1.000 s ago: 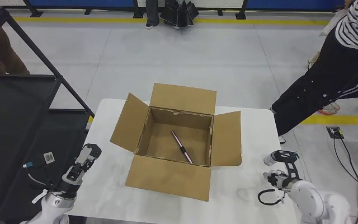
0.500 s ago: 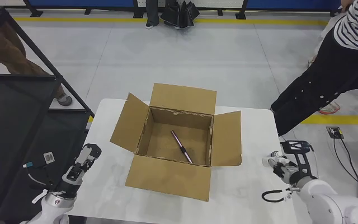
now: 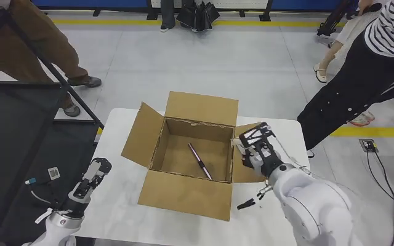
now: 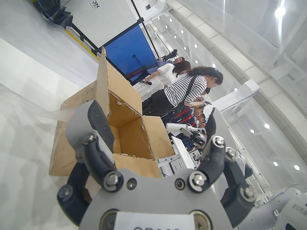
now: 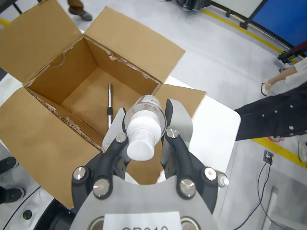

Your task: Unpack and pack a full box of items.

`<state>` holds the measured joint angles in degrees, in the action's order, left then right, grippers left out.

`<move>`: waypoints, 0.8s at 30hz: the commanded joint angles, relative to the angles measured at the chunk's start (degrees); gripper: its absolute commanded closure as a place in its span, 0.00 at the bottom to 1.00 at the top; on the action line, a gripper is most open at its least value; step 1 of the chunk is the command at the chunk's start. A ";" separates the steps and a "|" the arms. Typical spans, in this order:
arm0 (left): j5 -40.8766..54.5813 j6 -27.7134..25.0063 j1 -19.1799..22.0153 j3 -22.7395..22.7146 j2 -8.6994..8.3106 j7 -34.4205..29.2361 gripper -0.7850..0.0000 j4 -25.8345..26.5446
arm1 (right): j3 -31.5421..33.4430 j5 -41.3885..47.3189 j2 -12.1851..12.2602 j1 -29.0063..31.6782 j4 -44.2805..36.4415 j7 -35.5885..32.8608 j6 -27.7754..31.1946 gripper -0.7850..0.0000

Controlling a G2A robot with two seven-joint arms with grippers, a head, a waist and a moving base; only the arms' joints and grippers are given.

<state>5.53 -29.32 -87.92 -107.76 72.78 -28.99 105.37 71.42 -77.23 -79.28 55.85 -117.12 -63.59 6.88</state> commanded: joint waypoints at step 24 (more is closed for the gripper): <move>0.00 0.00 0.00 0.00 0.00 0.00 0.00 0.00 | -29.93 12.27 -12.50 -35.81 69.24 10.17 -5.52 0.73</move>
<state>5.53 -29.32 -87.92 -107.76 72.78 -28.99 105.37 41.65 -65.07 -91.57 20.27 -48.72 -53.69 1.31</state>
